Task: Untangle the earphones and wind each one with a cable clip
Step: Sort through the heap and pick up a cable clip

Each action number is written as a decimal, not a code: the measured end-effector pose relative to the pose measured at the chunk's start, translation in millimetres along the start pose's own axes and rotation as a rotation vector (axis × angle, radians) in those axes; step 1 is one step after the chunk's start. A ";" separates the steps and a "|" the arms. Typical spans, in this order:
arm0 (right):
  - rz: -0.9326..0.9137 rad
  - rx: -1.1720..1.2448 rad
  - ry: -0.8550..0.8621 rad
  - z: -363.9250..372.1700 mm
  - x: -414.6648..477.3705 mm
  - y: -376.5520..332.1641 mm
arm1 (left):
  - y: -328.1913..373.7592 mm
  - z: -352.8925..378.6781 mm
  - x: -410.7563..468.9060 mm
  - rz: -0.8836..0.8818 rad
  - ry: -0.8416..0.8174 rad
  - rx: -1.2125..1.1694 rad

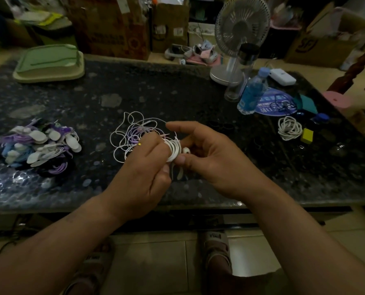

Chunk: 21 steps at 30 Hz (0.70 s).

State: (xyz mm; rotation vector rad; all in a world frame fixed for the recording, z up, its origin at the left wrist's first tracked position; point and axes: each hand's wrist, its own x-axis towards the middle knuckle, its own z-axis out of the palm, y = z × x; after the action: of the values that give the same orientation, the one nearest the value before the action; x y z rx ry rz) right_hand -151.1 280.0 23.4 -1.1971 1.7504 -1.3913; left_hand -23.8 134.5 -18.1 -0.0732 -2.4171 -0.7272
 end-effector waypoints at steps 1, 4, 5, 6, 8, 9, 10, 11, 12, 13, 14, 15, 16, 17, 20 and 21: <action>-0.003 -0.009 -0.021 0.0 -0.9 -0.9 | 0.5 -0.9 0.5 0.005 -0.002 -0.014; -0.011 -0.041 -0.069 2.4 -2.9 -2.9 | 0.4 -3.3 0.6 0.014 -0.005 -0.051; -0.011 -0.051 -0.071 3.6 -3.0 -3.1 | -0.2 -3.9 0.5 0.016 -0.004 -0.063; -0.011 -0.059 -0.066 5.0 -2.6 -3.3 | -1.0 -4.7 0.3 0.016 -0.002 -0.071; -0.007 -0.087 -0.048 7.4 -1.7 -3.0 | -2.4 -5.6 -1.1 0.010 0.004 -0.067; -0.002 -0.100 -0.038 8.0 -1.3 -2.6 | -2.6 -5.7 -1.5 0.009 0.010 -0.063; 0.003 -0.103 -0.031 8.5 -0.9 -2.3 | -3.1 -6.0 -1.9 0.009 0.017 -0.065; 0.008 -0.101 -0.029 9.1 -0.6 -1.8 | -3.4 -6.2 -2.4 0.008 0.022 -0.071; 0.011 -0.095 -0.035 9.6 -0.9 -1.8 | -4.2 -6.8 -2.9 0.006 0.027 -0.076; 0.012 -0.093 -0.044 9.9 -1.1 -2.3 | -4.9 -7.7 -2.6 0.005 0.030 -0.077; 0.013 -0.094 -0.056 10.5 -1.6 -3.2 | -5.8 -8.7 -2.3 0.003 0.030 -0.077; 0.009 -0.101 -0.067 10.9 -1.9 -4.2 | -6.6 -9.6 -1.8 0.004 0.030 -0.080; 0.002 -0.112 -0.070 11.3 -2.0 -4.7 | -6.6 -10.3 -1.7 0.011 0.033 -0.084; -0.007 -0.125 -0.058 11.7 -1.6 -4.4 | -6.3 -10.5 -2.0 0.020 0.038 -0.089; -0.009 -0.133 -0.006 14.4 0.2 -1.6 | -5.7 -9.3 -3.3 0.015 0.065 -0.098; -0.001 -0.127 -0.001 15.8 0.5 -0.4 | -6.2 -8.8 -3.8 0.000 0.074 -0.102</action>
State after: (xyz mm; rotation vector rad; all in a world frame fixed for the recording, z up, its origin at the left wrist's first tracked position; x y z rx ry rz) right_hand -137.6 272.9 19.4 -1.2650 1.8612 -1.2967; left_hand -17.3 125.2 -17.5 -0.0853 -2.3093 -0.8380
